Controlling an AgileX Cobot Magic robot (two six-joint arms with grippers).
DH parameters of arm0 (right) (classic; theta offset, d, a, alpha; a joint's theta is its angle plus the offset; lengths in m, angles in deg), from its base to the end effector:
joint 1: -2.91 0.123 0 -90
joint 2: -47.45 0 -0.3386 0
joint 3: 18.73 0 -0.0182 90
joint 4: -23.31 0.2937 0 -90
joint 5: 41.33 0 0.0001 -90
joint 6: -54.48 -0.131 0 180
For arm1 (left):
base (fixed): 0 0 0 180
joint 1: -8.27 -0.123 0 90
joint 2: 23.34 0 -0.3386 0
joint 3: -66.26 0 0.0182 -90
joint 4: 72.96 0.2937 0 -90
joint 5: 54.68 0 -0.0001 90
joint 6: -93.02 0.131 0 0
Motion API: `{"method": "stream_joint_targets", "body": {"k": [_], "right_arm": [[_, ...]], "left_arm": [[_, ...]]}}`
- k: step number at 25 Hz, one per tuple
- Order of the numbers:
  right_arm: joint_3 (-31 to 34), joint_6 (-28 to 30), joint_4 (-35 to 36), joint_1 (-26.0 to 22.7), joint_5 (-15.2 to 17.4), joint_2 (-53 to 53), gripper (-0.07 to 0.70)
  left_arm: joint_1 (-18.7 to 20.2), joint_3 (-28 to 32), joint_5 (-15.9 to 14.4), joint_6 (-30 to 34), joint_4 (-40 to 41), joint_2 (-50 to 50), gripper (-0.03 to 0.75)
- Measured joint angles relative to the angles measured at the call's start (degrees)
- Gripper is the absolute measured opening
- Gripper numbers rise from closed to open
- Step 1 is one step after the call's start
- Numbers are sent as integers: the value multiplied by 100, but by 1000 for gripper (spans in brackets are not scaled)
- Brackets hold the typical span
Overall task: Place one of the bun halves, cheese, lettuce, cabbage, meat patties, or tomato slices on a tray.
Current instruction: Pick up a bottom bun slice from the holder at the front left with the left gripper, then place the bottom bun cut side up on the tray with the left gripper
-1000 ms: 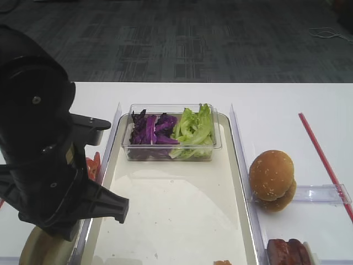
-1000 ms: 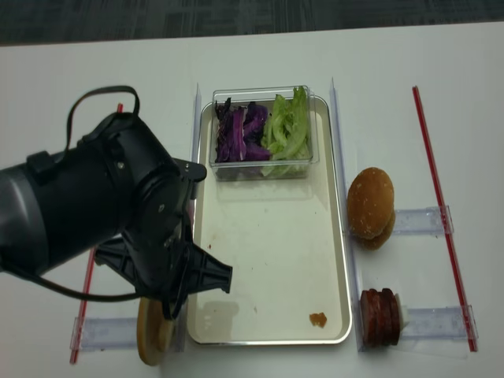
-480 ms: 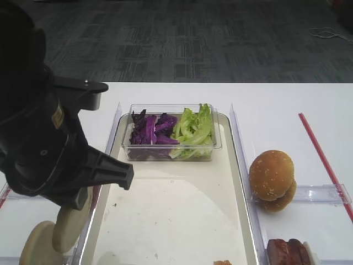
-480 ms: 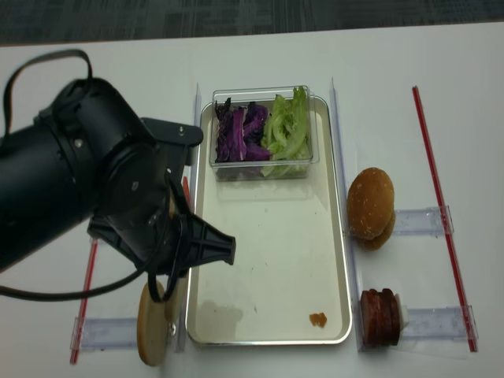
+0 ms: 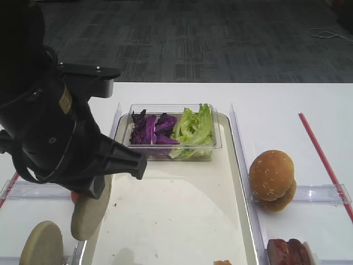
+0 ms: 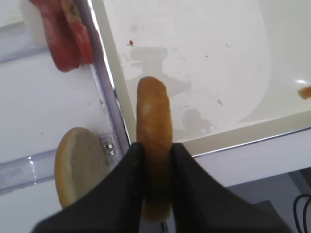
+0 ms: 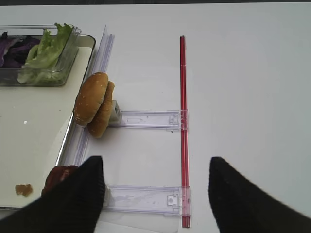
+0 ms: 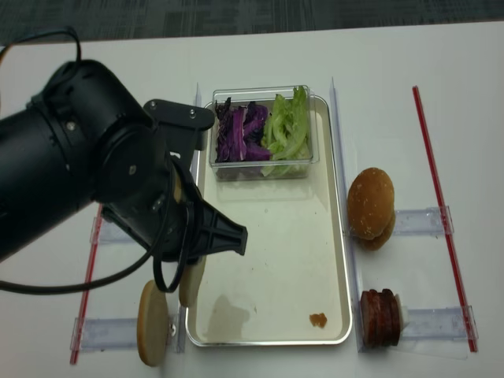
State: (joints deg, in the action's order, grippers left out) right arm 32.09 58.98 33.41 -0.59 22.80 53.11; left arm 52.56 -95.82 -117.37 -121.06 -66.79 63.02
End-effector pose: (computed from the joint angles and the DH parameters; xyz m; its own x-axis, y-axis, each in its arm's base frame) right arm 0.0108 0.0201 0.2685 -0.5029 0.0298 -0.8639 -0.0762 0.9940 0.0787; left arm 0.2215 -0.1986 0.2791 -0.9484 0.2039 -0.2430 0.2195 0.9748 -0.0386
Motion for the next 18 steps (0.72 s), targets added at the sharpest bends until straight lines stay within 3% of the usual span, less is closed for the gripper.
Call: {"method": "stream_joint_targets", "body": {"k": [10, 18], "right_arm": [[0, 0, 0, 0, 0, 0, 468], [0, 0, 0, 0, 0, 0, 468]], "left_arm": [[-599, 0, 237, 837, -915, 0, 144], [-1022, 443, 1102, 2056, -2557, 0, 144]]}}
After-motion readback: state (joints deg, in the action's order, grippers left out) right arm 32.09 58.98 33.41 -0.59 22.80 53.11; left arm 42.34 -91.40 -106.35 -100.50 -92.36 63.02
